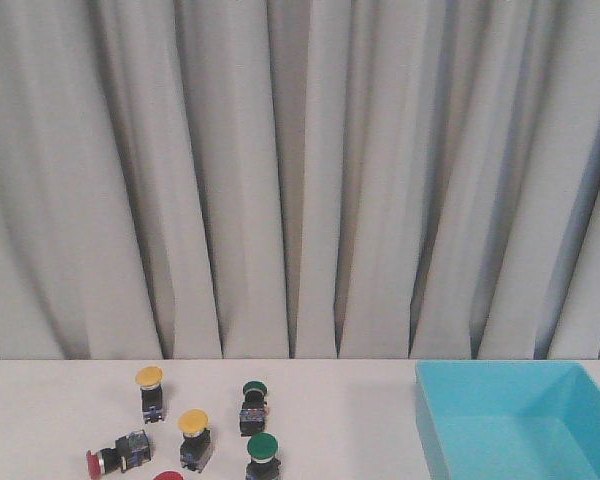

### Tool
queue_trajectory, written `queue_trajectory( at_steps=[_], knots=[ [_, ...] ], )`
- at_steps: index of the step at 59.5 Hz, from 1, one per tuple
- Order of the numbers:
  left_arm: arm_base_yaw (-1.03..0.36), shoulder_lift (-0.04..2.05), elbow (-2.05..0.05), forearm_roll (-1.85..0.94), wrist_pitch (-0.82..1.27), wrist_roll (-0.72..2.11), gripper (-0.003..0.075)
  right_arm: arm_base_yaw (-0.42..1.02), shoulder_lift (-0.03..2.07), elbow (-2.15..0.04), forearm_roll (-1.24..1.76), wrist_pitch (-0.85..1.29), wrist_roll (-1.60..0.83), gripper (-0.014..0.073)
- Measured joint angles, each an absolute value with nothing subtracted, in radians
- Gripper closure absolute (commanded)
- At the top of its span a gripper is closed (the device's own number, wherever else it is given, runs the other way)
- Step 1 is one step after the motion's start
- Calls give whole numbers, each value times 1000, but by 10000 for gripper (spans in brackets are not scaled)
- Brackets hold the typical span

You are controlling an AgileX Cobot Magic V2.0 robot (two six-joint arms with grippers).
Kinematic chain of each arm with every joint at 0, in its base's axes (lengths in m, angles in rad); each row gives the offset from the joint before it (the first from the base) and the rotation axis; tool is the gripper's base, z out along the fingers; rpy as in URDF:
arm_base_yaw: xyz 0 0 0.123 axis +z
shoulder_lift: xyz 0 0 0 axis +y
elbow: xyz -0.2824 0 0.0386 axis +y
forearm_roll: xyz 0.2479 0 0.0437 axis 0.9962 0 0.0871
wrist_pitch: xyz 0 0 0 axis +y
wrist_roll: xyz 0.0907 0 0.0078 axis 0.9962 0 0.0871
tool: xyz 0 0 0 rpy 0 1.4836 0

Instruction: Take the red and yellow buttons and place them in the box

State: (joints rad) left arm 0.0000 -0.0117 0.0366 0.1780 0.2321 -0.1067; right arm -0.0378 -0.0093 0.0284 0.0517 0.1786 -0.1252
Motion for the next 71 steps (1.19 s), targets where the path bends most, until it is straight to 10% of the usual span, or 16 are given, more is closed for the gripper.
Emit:
queue_trajectory(
  at_steps=[13,30,49,71],
  knots=[
    [0,-12,37,178,158,-107,726,-38,-9,31,52,-14,-133,603],
    [0,79,-222,181,-509,-54,726,-38,140,-274,43,-706,-136,603],
    [-25,843,-976,181,121,-77,726,-37,778,-931,-149,43,167,603],
    [-39,1249,-1070,178,292,-129,698,23,1007,-964,-193,207,165,545]
  ],
)
